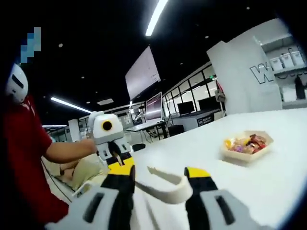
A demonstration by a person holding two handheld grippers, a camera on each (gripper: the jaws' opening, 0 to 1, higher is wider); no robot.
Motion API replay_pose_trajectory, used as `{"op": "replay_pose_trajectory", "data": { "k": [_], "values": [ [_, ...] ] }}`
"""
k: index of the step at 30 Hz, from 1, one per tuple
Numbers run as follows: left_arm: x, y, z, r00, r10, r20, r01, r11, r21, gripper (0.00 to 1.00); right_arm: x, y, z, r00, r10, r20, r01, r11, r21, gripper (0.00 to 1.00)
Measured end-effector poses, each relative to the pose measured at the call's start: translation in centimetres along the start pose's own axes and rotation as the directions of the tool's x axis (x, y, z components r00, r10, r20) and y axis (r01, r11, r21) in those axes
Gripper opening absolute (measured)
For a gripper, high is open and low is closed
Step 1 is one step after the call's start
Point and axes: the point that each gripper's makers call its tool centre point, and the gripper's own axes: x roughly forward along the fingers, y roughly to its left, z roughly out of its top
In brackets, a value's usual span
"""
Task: Place the target food into the container with the food tongs after gripping and lifting it, then release it inside without dropping or visibly crushing the food.
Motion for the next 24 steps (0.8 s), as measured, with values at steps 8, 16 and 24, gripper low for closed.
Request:
{"op": "replay_pose_trajectory", "data": {
  "k": [8,16,24],
  "values": [
    [-0.4,-0.1,-1.0,0.999,-0.023,-0.043,0.022,1.0,-0.015,0.01,-0.7,0.2,-1.2,0.999,0.016,-0.037,-0.016,1.0,-0.001,0.3],
    [-0.5,0.2,-2.0,0.998,-0.03,-0.054,0.027,0.998,-0.051,0.01,-0.9,0.4,-2.7,0.993,0.041,-0.11,-0.043,0.999,-0.014,0.28],
    [-0.5,0.1,-2.6,0.996,-0.046,-0.075,0.042,0.997,-0.062,0.01,-1.1,0.6,-4.1,0.982,0.047,-0.181,-0.055,0.998,-0.042,0.28]
  ]
}}
